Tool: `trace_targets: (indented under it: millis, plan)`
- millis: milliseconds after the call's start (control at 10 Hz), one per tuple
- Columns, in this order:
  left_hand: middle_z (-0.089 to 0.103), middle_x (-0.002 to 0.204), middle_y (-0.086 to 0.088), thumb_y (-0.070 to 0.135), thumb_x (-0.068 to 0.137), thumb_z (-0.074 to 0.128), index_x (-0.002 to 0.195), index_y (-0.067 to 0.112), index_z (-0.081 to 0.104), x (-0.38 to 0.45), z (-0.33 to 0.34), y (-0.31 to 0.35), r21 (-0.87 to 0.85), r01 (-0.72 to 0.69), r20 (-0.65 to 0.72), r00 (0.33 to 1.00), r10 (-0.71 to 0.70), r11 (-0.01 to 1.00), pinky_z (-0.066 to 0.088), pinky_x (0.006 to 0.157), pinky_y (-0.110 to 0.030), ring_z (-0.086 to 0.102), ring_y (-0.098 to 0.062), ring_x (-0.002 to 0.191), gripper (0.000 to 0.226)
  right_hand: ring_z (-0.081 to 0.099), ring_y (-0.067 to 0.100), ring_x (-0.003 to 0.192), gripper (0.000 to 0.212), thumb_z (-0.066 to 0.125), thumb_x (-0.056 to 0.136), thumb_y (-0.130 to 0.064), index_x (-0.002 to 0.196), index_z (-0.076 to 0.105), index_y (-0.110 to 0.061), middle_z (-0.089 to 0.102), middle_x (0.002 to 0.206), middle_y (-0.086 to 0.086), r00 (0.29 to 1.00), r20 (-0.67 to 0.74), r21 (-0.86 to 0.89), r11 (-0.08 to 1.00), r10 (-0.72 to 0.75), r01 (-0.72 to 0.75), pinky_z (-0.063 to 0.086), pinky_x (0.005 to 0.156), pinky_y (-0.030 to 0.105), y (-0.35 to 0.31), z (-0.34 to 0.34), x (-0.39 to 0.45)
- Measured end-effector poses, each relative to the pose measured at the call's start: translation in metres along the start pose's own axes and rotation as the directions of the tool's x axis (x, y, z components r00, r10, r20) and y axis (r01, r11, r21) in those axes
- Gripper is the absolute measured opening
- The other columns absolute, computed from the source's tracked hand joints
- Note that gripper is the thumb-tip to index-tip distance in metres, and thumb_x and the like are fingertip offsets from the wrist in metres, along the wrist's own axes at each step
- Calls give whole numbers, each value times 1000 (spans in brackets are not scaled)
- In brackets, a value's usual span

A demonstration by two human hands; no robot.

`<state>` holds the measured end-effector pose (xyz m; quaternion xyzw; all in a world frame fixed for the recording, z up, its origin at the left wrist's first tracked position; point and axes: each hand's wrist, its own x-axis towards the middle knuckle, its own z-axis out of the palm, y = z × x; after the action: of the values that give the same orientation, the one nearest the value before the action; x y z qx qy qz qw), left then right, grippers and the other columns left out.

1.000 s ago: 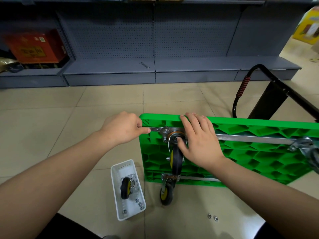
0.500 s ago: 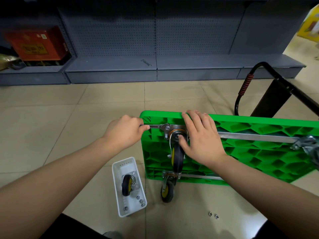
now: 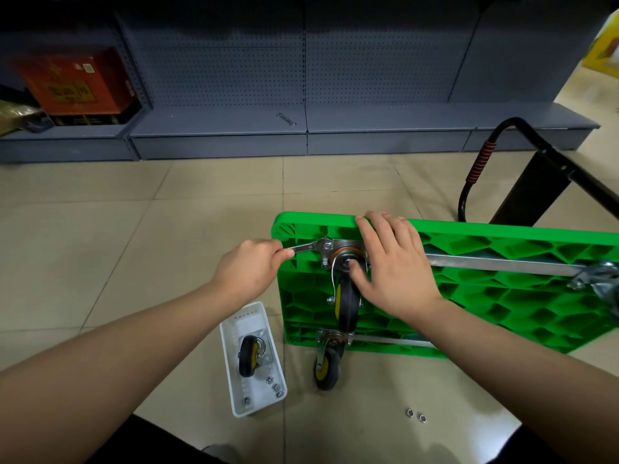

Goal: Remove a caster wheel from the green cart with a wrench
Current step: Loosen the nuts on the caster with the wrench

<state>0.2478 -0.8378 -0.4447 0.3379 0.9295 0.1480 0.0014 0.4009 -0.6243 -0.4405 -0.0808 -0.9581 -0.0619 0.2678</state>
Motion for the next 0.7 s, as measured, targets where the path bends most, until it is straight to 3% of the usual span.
trace_targets:
  millis: [100,300,400,600,700]
  plan:
    - [56,72,1,54,103,39,68,25,43,-2,10,3,-98,45,24,999,-43,994,43,58,-34,58,-26,72,46,44,38,134,68,55,90,-43,145,47,-4,49,146,15,1000,0,1,1000,-3,3,29,118,50,0,0,0]
    - [72,85,3,58,103,32,87,22,61,-7,31,6,-169,132,134,985,-110,977,56,77,-41,66,-24,82,49,45,38,132,68,56,89,-43,144,48,-5,50,145,15,1000,-9,-1,1000,-1,1,28,118,49,0,0,0]
    - [74,84,3,44,106,39,90,20,64,-11,44,18,-347,158,220,972,-83,924,54,83,-35,68,-18,82,39,45,38,132,68,57,89,-43,144,48,-5,50,144,15,1000,-10,-7,1000,-5,5,28,117,49,0,-1,0]
    - [74,76,3,29,108,42,84,21,59,-18,39,39,-503,190,409,912,38,843,48,66,-24,64,-10,67,30,44,37,132,68,55,89,-43,145,47,-5,49,145,14,1000,2,-10,1000,-6,6,27,118,49,0,-1,1]
    - [78,85,-3,30,108,43,89,17,60,-20,27,42,-544,219,499,860,103,810,47,68,-28,62,-6,68,29,45,37,132,67,55,89,-43,144,47,-5,50,144,14,1000,-2,-9,1000,-9,9,27,118,48,-1,-1,1]
